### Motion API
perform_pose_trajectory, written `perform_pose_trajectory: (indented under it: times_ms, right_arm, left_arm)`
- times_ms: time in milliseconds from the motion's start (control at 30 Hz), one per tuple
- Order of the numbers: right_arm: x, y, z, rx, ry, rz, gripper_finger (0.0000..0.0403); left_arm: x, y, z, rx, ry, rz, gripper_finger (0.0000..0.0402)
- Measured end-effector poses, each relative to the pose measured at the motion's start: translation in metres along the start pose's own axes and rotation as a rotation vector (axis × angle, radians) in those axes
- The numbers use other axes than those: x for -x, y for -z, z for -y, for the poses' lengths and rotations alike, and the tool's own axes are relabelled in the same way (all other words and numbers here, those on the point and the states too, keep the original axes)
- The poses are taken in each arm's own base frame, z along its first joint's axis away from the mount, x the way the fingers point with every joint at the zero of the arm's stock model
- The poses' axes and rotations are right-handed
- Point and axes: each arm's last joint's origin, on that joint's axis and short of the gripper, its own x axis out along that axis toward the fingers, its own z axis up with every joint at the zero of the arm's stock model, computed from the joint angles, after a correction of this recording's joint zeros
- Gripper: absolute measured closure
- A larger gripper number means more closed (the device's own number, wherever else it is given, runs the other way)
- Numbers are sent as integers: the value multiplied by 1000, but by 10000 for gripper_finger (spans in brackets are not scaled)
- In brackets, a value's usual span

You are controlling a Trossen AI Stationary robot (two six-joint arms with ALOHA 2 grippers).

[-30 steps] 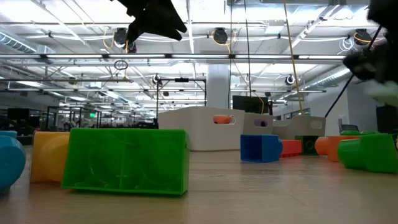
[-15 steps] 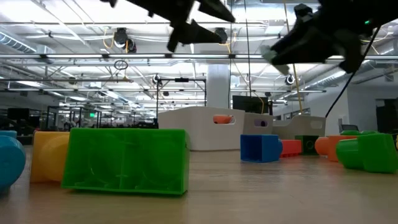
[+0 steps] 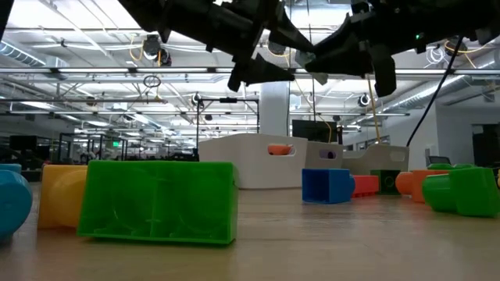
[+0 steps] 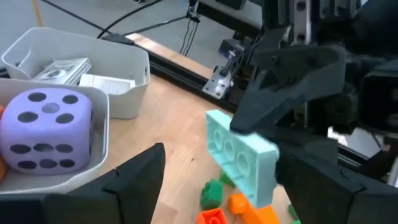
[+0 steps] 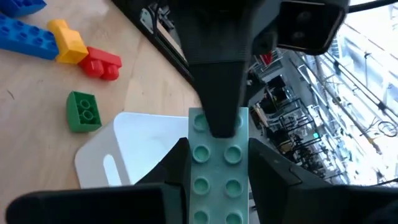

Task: Pick & Place Toys
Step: Put the light green game piece into the white bin

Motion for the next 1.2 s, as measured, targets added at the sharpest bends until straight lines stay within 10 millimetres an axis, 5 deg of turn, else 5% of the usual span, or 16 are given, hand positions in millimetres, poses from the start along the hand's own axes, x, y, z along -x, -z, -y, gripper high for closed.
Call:
perform_pose_trajectory:
  times_ms: [233, 533, 700, 933, 1200]
  right_arm:
    - [-2, 0, -3, 2, 2, 0, 316]
    - [-2, -1, -2, -12, 10, 6, 314]
    - [0, -2, -1, -180, 31, -7, 292]
    - [20, -10, 14, -342, 154, -50, 259]
    - [55, -17, 35, -473, 138, -5, 251]
  left_arm:
    - [-1, 0, -3, 20, 0, -12, 169]
    - [-1, 1, -2, -8, 43, -39, 355]
    - [3, -3, -3, -37, 25, -39, 356]
    - [34, -25, -18, -87, -186, -113, 348]
    - [44, 4, -56, -13, -295, -211, 353]
